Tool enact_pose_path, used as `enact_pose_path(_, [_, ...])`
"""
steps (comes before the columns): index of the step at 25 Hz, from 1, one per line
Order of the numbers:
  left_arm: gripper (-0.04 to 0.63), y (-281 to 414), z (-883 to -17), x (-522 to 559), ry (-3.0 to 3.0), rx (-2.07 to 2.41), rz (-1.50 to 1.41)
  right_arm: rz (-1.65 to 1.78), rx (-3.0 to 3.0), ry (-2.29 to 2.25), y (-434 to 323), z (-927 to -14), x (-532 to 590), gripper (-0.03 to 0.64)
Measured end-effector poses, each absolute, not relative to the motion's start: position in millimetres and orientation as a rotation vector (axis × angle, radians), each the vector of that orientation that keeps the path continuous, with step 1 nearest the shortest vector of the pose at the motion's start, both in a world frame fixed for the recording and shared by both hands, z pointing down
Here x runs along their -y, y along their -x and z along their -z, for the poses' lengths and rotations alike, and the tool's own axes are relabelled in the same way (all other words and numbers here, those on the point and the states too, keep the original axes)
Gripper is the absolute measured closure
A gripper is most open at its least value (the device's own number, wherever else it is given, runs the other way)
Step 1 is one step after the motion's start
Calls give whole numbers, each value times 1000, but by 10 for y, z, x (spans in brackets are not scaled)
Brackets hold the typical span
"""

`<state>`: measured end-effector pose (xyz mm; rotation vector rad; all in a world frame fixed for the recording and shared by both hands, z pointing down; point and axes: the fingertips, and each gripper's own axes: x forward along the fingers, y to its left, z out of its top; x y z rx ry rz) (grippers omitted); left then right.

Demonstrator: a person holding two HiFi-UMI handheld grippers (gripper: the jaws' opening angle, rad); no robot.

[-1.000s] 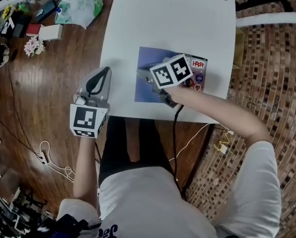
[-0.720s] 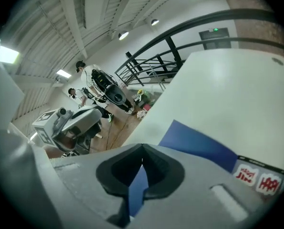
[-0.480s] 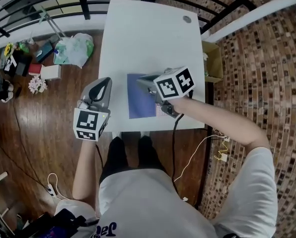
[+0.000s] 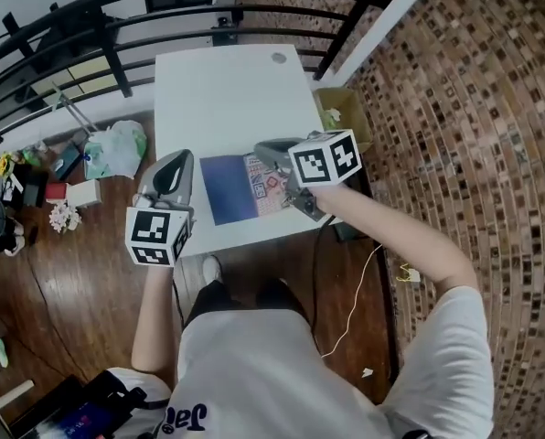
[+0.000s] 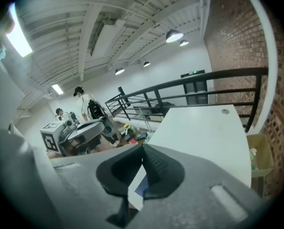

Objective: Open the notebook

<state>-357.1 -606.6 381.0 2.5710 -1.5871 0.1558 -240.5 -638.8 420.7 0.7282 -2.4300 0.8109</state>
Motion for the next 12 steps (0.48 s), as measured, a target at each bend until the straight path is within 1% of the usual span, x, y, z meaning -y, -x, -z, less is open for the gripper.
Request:
enact_pose_path(3, [580,3397,-3743,5776,-2563,1615,-135,-709,2559,-845,2226,-3935,6190,626])
enact_pose_path(6, [580,3031,-3631,5497,-2587,1653,-137,-603,2667,-928,1931,-3709,5909,625])
enact_pose_path(12, [580,2162,-3448,4434,-2576,1856,-105,-407,2791,-924,1116,-3700,4768,626])
